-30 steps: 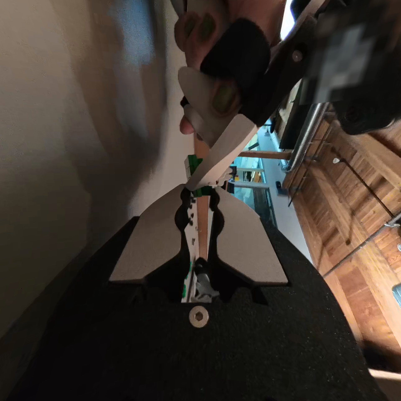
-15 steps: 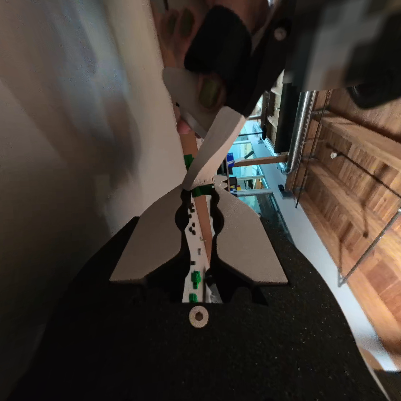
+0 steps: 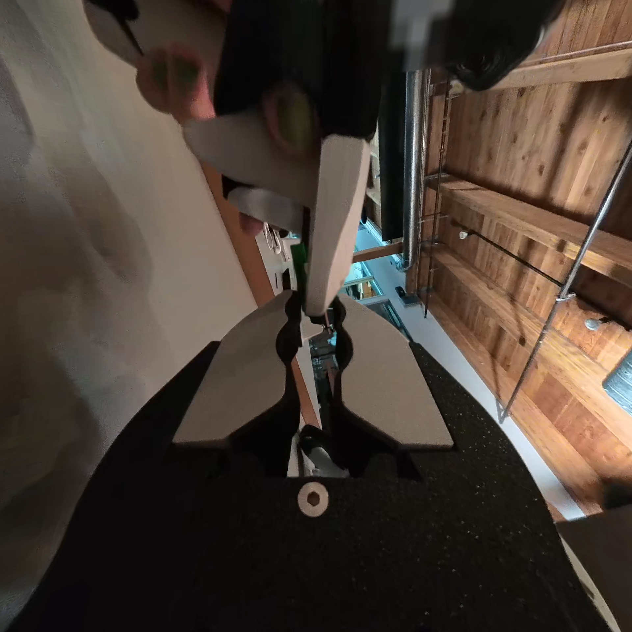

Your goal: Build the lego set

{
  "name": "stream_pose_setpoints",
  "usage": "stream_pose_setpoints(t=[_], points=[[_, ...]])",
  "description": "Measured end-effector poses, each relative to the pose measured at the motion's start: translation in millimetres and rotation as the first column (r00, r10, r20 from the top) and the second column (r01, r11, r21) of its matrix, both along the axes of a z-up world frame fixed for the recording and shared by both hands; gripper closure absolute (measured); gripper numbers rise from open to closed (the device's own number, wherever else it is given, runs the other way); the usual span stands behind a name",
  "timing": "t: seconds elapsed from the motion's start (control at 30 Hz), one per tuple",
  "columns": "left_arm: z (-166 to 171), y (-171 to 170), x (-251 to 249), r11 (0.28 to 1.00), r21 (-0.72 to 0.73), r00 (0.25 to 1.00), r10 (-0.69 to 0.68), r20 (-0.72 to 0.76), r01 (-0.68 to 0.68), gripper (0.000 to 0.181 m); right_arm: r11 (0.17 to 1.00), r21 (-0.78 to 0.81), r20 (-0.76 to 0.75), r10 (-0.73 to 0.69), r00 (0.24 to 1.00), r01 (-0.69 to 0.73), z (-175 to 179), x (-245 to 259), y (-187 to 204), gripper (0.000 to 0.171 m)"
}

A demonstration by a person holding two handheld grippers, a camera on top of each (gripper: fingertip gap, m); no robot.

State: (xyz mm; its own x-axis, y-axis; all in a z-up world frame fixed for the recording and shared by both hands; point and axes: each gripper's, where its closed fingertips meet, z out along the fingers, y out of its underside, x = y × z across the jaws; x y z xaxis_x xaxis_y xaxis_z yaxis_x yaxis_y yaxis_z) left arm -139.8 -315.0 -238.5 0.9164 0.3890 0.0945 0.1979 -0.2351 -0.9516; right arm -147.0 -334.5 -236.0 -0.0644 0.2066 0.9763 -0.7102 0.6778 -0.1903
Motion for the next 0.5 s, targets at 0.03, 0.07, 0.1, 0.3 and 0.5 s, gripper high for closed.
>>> stream_pose_setpoints(t=[0.03,0.07,0.1,0.3,0.5], points=[[2.7,-0.4,-1.3,0.999,0.031,0.999,0.024,-0.048,-0.023,0.111,1.000,-0.001,-0.003,0.008,1.000,-0.008,0.4,1.8,-1.3,0.154],[3.9,-2.0,-3.3,0.998,0.048,0.994,0.056,-0.098,-0.051,0.118,1.000,-0.007,-0.002,0.015,1.000,-0.015,1.2,3.0,-2.2,0.154],[3.3,-4.1,-5.5,0.995,0.054,0.986,0.086,-0.140,-0.079,0.122,1.000,-0.015,0.004,0.020,1.000,-0.020,2.0,3.5,-2.5,0.154],[2.3,-4.8,-5.1,0.990,0.111,0.974,0.109,-0.197,-0.089,0.128,0.999,-0.022,0.025,0.039,0.999,-0.038,1.0,3.5,-2.6,0.154],[-3.2,-2.1,-3.2,0.992,0.107,0.981,0.080,-0.178,-0.061,0.135,0.997,0.049,-0.013,0.062,0.998,-0.061,-3.5,4.4,-1.2,0.154]])
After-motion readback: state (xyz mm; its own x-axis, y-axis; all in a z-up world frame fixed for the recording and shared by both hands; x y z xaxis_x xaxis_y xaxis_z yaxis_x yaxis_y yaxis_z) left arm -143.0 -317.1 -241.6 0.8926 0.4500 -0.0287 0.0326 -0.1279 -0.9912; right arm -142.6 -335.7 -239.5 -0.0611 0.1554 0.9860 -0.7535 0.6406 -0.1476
